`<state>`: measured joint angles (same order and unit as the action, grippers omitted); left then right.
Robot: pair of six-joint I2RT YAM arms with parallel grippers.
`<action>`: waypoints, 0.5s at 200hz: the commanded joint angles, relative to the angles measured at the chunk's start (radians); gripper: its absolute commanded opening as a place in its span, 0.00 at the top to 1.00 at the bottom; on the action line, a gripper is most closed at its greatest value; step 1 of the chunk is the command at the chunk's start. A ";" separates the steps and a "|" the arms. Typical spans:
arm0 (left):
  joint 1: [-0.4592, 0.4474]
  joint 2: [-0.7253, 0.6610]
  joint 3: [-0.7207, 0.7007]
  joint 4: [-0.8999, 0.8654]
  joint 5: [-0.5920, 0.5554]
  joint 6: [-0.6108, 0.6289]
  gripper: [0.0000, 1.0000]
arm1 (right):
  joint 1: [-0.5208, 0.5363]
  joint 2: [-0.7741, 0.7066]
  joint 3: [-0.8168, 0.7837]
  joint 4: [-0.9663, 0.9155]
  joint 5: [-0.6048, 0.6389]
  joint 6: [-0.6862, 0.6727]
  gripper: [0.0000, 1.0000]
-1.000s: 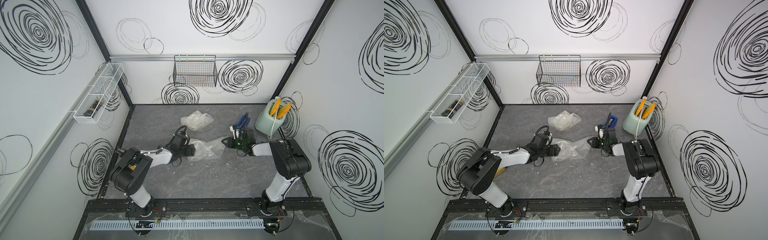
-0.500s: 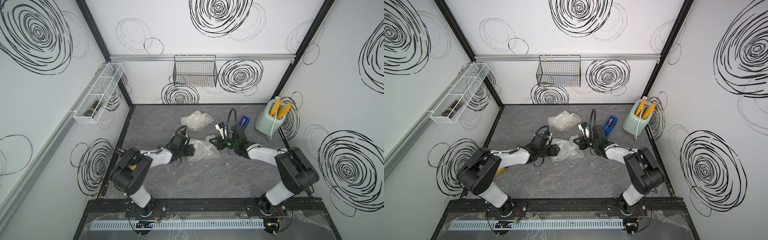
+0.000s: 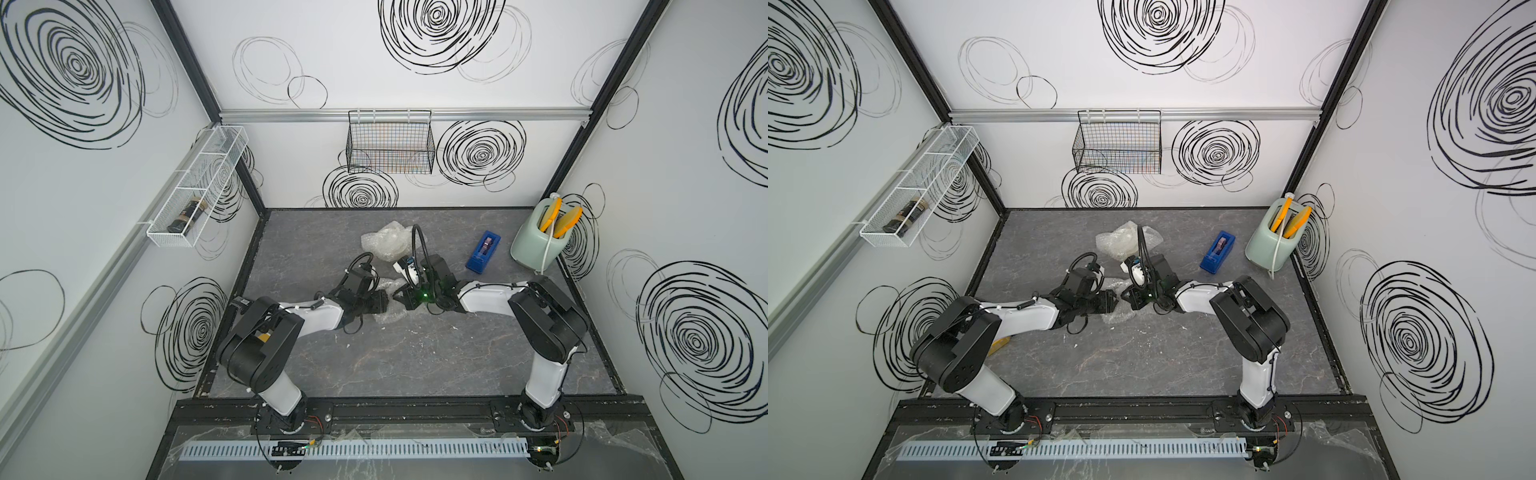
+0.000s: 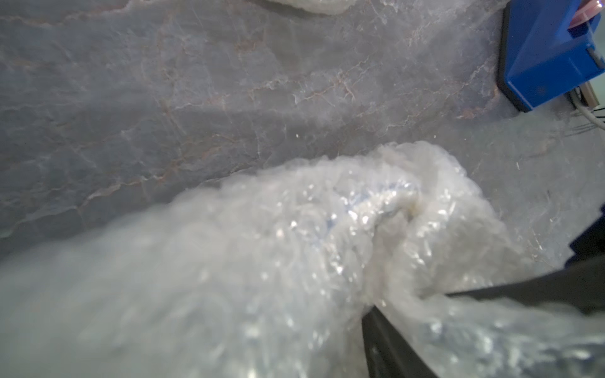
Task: Wrap bowls in bubble wrap
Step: Wrap the bowl in bubble wrap.
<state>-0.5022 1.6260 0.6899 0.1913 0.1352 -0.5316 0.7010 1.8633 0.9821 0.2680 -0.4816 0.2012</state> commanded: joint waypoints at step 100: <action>0.086 -0.217 -0.140 0.159 0.172 -0.151 0.02 | 0.027 0.064 0.017 -0.112 0.048 -0.091 0.86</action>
<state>-0.4309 1.4609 0.5785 0.2436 0.2283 -0.6254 0.7101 1.8885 1.0084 0.2363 -0.4511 0.1337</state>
